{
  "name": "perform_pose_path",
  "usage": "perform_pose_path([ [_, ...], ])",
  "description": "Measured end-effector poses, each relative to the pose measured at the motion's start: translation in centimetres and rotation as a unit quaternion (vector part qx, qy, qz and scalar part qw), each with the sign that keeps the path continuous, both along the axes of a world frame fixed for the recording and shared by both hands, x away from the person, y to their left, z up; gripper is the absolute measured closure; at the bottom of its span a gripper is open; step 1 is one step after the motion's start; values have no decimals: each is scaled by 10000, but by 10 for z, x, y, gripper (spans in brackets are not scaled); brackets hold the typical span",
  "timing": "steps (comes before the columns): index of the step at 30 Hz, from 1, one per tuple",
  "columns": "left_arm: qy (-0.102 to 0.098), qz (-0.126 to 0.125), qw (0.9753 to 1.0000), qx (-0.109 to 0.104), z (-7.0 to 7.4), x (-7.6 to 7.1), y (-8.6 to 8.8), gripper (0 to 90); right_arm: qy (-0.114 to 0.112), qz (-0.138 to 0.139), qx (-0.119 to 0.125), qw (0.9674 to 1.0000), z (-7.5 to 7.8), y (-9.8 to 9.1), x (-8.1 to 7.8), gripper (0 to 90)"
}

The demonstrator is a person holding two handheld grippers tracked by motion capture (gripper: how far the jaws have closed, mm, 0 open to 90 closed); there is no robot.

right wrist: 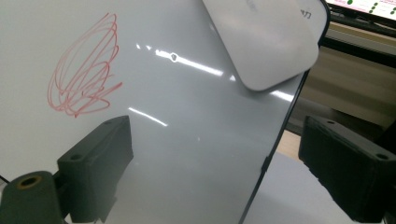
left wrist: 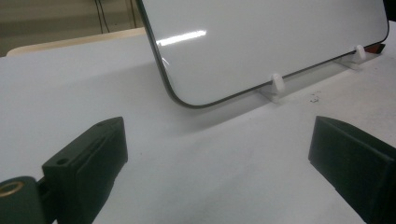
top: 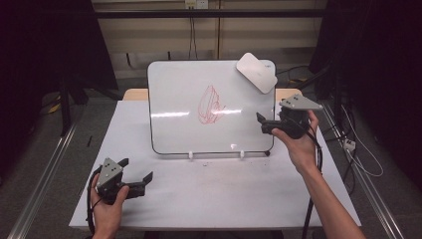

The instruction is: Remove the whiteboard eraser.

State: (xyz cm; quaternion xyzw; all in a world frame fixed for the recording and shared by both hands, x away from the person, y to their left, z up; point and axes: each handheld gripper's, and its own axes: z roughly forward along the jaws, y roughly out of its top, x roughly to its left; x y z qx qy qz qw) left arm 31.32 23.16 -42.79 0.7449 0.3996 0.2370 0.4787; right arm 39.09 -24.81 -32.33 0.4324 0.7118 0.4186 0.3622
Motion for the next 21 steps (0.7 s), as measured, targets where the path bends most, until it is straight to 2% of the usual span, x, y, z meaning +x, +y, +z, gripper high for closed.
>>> perform_pose_path([
  [4, -18, -18, 10000, -9, 1, -1, 0, 46, -79, -107, -231, 9996, 11, 4, 14, 151],
  [7, 27, -40, 10000, -44, 0, -2, 0, 46, -75, -51, -258, 9996, 14, 5, 20, 113],
  [9, 31, -34, 9999, -95, 1, -2, 0, 46, -115, -107, -347, 9993, 17, 6, 24, 137],
  [21, 73, -57, 10000, -38, -1, 0, -1, 46, -295, -108, -522, 9981, 33, 16, 53, 169],
])
